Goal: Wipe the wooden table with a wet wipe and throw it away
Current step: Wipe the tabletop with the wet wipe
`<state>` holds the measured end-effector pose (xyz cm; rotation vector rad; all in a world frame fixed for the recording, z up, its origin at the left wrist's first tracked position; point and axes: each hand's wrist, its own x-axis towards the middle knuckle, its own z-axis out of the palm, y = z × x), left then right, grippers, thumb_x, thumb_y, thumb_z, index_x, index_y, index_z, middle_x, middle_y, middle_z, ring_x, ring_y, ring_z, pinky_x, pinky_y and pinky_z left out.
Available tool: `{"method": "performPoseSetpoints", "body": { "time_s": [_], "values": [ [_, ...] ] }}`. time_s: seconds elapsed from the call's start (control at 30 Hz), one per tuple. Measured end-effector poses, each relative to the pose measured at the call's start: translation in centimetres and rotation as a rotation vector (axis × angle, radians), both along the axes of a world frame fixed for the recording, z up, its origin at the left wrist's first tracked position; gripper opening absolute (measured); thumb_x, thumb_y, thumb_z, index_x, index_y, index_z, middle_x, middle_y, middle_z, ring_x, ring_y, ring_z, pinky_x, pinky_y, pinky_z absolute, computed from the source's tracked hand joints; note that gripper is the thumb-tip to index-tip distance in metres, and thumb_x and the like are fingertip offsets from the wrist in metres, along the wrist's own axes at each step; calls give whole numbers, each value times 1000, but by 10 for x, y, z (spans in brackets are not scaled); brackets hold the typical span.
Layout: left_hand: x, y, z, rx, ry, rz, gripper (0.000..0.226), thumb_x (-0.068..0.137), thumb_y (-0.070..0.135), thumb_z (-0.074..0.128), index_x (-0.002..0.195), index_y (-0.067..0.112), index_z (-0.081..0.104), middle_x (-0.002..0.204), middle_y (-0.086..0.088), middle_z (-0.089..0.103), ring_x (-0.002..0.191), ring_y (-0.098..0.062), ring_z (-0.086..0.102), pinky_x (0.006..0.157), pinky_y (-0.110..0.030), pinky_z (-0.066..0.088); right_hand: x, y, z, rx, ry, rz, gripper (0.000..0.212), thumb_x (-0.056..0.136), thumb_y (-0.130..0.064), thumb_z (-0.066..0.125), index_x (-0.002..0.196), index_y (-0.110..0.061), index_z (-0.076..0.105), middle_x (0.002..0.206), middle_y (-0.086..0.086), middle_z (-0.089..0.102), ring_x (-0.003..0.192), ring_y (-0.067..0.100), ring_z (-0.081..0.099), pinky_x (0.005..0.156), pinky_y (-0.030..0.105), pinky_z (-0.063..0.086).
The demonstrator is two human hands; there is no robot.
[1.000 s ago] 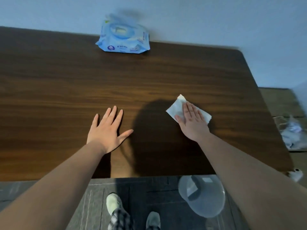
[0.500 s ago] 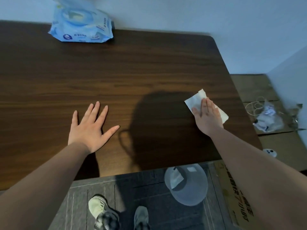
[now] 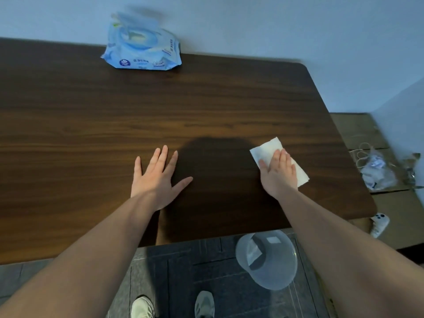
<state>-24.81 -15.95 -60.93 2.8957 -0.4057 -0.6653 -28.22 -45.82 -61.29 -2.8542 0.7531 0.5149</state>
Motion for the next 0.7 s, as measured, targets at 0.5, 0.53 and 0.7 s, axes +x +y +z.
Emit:
{"method": "performPoseSetpoints", "body": {
  "time_s": [0.5, 0.53, 0.7],
  "values": [
    [-38, 256, 12, 11, -60, 266, 92, 80, 79, 25, 150, 30, -7, 160, 6, -10, 145, -10, -13, 117, -45, -8, 37, 327, -4, 119, 29, 570, 66, 97, -53, 6, 147, -16, -17, 157, 4, -19, 143, 19, -19, 115, 37, -13],
    [-44, 277, 15, 24, -52, 307, 95, 78, 82, 23, 150, 28, -8, 160, 6, -12, 145, -10, -14, 117, -45, -8, 38, 350, -4, 124, 30, 605, 67, 97, -53, 7, 147, -16, -17, 157, 4, -19, 143, 19, -19, 114, 38, -13],
    [-71, 378, 17, 131, -20, 528, 114, 67, 92, 13, 150, 18, -11, 160, -3, -16, 146, -18, -15, 117, -46, -5, 43, 453, -4, 174, 43, 777, 67, 96, -55, 8, 147, -17, -16, 157, 3, -20, 143, 19, -19, 115, 38, -13]
  ]
}}
